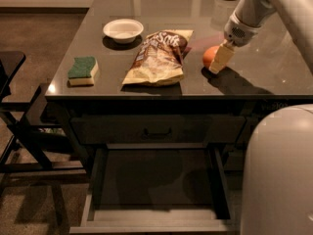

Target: Place orange into middle drawer

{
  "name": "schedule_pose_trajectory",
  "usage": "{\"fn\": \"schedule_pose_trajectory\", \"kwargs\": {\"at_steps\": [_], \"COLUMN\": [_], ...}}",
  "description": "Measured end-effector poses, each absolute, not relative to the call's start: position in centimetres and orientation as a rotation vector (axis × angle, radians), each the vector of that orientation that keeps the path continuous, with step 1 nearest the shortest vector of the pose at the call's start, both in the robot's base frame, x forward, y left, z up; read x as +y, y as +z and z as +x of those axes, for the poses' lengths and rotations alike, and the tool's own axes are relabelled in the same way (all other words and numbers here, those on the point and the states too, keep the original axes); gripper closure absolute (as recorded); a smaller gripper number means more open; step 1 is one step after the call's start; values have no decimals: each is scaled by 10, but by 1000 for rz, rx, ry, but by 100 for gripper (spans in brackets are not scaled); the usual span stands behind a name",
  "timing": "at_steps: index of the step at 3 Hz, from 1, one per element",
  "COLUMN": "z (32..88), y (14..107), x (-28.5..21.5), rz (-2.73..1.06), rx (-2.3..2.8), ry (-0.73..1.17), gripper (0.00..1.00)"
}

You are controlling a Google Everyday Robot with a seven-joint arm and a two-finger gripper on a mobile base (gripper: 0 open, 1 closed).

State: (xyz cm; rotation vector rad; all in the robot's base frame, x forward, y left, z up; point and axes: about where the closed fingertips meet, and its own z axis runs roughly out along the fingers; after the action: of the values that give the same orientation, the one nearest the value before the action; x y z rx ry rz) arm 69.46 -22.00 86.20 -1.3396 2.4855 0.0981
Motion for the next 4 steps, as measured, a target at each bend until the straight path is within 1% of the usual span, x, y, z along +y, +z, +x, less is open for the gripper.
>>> {"fn": "schedule_pose_trajectory", "kwargs": {"at_steps": [1, 2, 3, 4], "z": [676, 612, 612, 598], "y": [871, 870, 870, 873], "x": [-224, -228, -228, -233], "rz": [-1289, -1281, -1281, -1270], "rx": [2457, 2461, 2461, 2461], "ry": [114, 116, 116, 116], "gripper": [100, 100, 100, 100]}}
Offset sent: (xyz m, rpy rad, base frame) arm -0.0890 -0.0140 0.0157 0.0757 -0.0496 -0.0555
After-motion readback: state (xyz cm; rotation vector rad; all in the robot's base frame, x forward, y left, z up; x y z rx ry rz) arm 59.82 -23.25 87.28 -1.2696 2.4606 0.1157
